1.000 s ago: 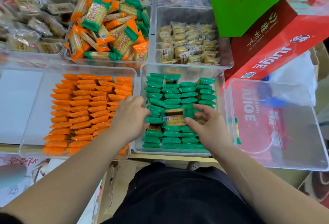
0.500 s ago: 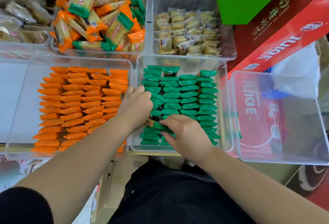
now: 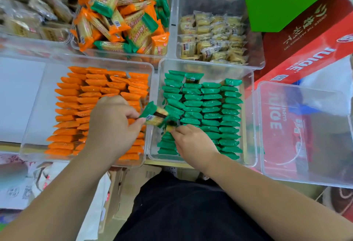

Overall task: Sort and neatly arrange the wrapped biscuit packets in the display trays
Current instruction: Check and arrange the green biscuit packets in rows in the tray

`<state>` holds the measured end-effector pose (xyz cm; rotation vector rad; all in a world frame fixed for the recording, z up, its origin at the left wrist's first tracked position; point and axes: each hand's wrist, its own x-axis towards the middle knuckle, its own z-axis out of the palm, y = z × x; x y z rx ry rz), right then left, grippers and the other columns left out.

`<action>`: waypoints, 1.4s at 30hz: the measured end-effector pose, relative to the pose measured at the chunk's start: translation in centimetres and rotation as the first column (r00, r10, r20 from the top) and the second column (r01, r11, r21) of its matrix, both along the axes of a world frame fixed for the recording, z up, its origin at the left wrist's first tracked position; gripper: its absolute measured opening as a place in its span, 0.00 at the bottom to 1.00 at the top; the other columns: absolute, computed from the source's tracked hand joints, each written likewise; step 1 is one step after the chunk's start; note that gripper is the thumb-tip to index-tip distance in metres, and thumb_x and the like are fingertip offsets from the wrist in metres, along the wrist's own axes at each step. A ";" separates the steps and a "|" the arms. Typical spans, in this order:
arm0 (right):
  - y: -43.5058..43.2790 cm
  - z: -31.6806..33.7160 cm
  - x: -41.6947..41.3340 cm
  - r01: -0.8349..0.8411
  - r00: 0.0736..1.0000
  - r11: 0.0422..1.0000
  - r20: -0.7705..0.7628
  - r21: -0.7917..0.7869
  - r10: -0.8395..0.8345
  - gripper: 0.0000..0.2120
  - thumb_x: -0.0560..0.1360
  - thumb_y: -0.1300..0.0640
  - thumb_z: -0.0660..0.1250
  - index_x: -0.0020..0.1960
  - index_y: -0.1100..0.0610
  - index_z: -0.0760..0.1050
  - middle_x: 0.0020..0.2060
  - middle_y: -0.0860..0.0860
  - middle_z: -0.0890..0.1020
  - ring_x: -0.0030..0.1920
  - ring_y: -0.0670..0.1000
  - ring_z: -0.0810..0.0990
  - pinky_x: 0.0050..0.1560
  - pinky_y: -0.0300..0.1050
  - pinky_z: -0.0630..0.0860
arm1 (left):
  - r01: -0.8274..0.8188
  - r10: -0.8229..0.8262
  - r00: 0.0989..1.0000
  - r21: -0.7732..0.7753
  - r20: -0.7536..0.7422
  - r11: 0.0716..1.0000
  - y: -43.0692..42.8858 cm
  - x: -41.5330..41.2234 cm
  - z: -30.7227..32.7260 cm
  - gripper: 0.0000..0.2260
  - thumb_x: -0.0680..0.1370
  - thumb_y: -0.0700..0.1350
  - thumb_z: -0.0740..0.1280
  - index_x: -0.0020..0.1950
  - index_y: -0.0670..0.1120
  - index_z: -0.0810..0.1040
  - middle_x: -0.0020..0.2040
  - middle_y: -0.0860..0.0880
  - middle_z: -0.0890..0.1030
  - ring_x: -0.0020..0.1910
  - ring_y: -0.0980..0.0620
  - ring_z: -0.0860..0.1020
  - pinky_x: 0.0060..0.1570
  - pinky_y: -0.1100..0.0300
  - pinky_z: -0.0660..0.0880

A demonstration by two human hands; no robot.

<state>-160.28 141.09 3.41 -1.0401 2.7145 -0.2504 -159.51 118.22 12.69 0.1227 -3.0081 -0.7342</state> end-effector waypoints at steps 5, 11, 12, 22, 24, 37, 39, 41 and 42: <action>-0.3 0.5 -0.9 -0.045 0.999 0.984 0.005 0.170 0.045 0.19 0.75 0.54 0.69 0.65 0.55 0.79 0.52 0.47 0.83 0.51 0.57 0.75 0.49 0.52 0.75 | -0.242 0.225 0.970 0.242 0.098 0.939 -0.3 4.0 0.8 0.07 0.70 0.43 0.79 0.35 0.47 0.83 0.37 0.53 0.77 0.39 0.53 0.75 0.39 0.56 0.68; -0.8 1.4 -1.4 -0.120 0.992 0.943 0.085 0.310 0.098 0.26 0.84 0.49 0.51 0.81 0.55 0.56 0.73 0.47 0.70 0.67 0.58 0.64 0.62 0.54 0.64 | -0.402 0.323 0.915 0.482 0.242 0.778 0.5 7.3 -0.7 0.10 0.70 0.39 0.79 0.32 0.49 0.83 0.36 0.52 0.78 0.39 0.52 0.77 0.39 0.46 0.77; -0.8 1.6 -1.4 -0.123 0.991 0.939 0.089 0.322 0.099 0.27 0.84 0.49 0.51 0.81 0.55 0.55 0.73 0.47 0.69 0.67 0.58 0.64 0.63 0.54 0.63 | -0.419 0.330 0.908 0.510 0.260 0.751 0.7 7.6 -0.8 0.10 0.70 0.39 0.79 0.32 0.49 0.83 0.37 0.53 0.78 0.38 0.52 0.77 0.39 0.45 0.77; -0.9 3.0 -2.6 -0.046 0.990 0.926 0.142 0.374 -0.008 0.26 0.82 0.36 0.50 0.74 0.45 0.69 0.75 0.47 0.65 0.68 0.58 0.63 0.67 0.57 0.63 | -0.484 0.362 0.875 0.570 0.323 0.664 1.3 8.5 -0.3 0.09 0.71 0.40 0.78 0.32 0.49 0.84 0.37 0.51 0.79 0.35 0.54 0.76 0.42 0.38 0.78; -0.9 3.1 -2.9 -0.040 0.988 0.933 0.153 0.358 -0.017 0.25 0.82 0.36 0.51 0.74 0.44 0.70 0.74 0.46 0.67 0.68 0.58 0.63 0.67 0.58 0.62 | -0.479 0.355 0.878 0.571 0.322 0.667 1.7 8.3 -0.1 0.10 0.71 0.40 0.78 0.31 0.50 0.83 0.37 0.51 0.79 0.35 0.54 0.75 0.42 0.38 0.78; 0.1 6.3 -2.8 0.206 0.909 0.978 0.364 0.030 -0.203 0.16 0.83 0.51 0.59 0.68 0.50 0.77 0.62 0.49 0.81 0.60 0.49 0.77 0.62 0.47 0.73 | -0.560 0.326 0.828 0.644 0.457 0.521 2.7 7.6 0.3 0.07 0.74 0.42 0.76 0.36 0.47 0.85 0.38 0.47 0.85 0.40 0.40 0.83 0.43 0.34 0.80; 0.4 8.0 -2.2 0.455 0.727 0.885 0.614 -0.097 -0.307 0.16 0.81 0.59 0.59 0.65 0.52 0.80 0.50 0.55 0.85 0.39 0.41 0.79 0.41 0.37 0.75 | -0.579 0.337 0.815 0.655 0.470 0.486 3.0 7.3 0.8 0.05 0.74 0.42 0.76 0.38 0.46 0.85 0.37 0.48 0.84 0.38 0.47 0.82 0.44 0.34 0.80; 1.1 9.3 -1.4 0.687 0.506 0.709 0.806 -0.161 -0.307 0.16 0.79 0.61 0.60 0.61 0.52 0.82 0.47 0.57 0.85 0.37 0.43 0.79 0.38 0.36 0.76 | -0.588 0.345 0.808 0.676 0.477 0.443 3.4 7.0 1.5 0.02 0.74 0.40 0.76 0.43 0.46 0.85 0.38 0.50 0.85 0.35 0.58 0.80 0.43 0.37 0.80; 1.5 9.7 -1.1 0.756 0.446 0.625 0.850 -0.192 -0.278 0.14 0.79 0.62 0.63 0.60 0.53 0.83 0.47 0.54 0.85 0.42 0.45 0.81 0.42 0.38 0.79 | -0.576 0.337 0.817 0.697 0.468 0.428 3.6 6.8 1.8 0.05 0.74 0.38 0.75 0.48 0.46 0.85 0.40 0.52 0.86 0.34 0.61 0.80 0.42 0.40 0.80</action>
